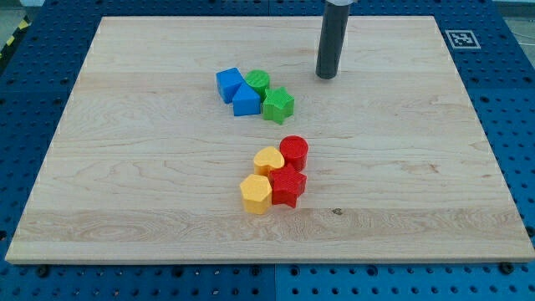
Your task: Push the green circle into the blue triangle
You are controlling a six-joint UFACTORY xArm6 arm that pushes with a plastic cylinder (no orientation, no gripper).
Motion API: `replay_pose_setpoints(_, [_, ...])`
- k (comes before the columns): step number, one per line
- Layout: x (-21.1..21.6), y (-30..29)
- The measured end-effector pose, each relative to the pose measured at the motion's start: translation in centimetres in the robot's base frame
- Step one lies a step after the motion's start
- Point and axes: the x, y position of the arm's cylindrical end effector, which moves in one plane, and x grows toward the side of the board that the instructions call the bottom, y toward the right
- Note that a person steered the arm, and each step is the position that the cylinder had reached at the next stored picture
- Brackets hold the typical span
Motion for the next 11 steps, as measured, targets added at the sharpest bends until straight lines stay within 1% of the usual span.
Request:
replay_pose_setpoints(2, [-0.3, -0.1])
replay_pose_setpoints(7, [-0.5, -6.8])
replay_pose_setpoints(11, [-0.5, -9.3])
